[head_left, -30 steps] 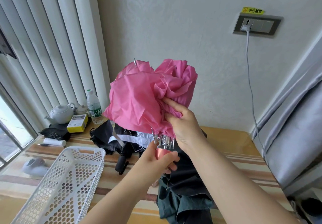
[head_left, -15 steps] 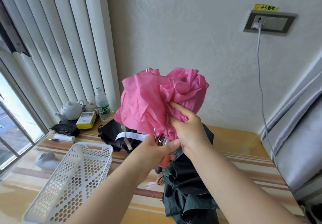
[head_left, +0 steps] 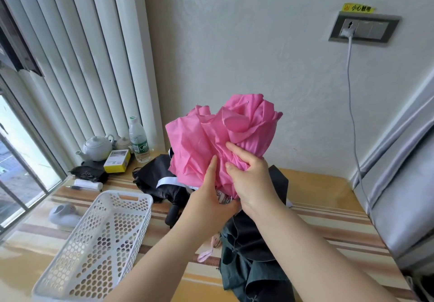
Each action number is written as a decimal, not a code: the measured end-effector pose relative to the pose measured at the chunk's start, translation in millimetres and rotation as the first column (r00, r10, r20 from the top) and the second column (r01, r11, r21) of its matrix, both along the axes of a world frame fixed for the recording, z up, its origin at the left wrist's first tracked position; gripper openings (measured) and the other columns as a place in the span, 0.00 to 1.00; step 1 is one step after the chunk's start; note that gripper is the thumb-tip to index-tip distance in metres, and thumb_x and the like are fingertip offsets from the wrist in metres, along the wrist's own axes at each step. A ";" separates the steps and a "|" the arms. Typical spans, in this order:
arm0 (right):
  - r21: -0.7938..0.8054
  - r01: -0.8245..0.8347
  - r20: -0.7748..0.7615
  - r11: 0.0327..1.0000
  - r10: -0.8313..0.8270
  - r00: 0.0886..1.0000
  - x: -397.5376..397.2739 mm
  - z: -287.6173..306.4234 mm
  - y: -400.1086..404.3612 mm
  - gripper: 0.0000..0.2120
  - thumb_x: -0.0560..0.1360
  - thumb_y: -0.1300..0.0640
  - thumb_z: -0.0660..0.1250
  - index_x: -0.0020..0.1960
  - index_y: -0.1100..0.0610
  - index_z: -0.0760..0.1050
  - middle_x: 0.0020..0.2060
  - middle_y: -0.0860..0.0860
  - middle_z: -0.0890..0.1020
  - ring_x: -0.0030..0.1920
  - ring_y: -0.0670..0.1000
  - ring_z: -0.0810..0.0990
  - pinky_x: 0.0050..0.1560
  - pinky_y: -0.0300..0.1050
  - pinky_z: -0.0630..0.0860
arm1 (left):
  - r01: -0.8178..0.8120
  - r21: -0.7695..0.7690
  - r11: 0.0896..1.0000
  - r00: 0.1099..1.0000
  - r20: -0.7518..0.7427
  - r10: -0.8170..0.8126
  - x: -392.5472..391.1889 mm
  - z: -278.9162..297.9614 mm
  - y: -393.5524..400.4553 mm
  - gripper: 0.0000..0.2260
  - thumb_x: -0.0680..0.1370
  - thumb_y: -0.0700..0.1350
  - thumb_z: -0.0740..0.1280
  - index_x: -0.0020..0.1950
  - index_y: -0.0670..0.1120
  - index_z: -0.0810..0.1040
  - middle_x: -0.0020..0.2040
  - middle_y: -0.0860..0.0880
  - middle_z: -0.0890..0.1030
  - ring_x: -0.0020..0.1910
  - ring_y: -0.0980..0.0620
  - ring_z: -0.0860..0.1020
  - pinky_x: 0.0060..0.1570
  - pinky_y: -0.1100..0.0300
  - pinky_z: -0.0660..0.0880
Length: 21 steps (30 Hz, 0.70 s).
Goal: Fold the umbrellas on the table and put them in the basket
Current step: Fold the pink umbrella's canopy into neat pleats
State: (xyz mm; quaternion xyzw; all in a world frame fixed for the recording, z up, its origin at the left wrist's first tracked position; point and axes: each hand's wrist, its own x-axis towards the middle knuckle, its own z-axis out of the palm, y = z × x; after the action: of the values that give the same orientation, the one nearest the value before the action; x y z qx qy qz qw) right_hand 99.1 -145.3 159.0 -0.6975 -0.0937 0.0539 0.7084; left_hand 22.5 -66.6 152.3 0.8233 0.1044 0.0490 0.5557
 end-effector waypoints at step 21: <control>-0.132 -0.022 0.143 0.991 0.041 0.989 -11.9 12.1 -8.0 0.21 0.74 0.60 0.72 0.50 0.31 0.78 0.62 0.46 0.75 0.62 0.40 0.74 0.66 0.43 0.73 | -0.140 -0.135 0.981 0.978 0.138 0.158 2.2 -1.4 8.3 0.42 0.68 0.37 0.73 0.73 0.64 0.58 0.47 0.52 0.82 0.32 0.53 0.75 0.39 0.55 0.80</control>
State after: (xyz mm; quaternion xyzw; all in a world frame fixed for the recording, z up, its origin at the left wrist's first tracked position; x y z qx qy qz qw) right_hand 87.2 -153.3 171.1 -0.7426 -0.1524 0.0204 0.6518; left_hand 24.7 -58.3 150.9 0.7711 0.1271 0.1449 0.6069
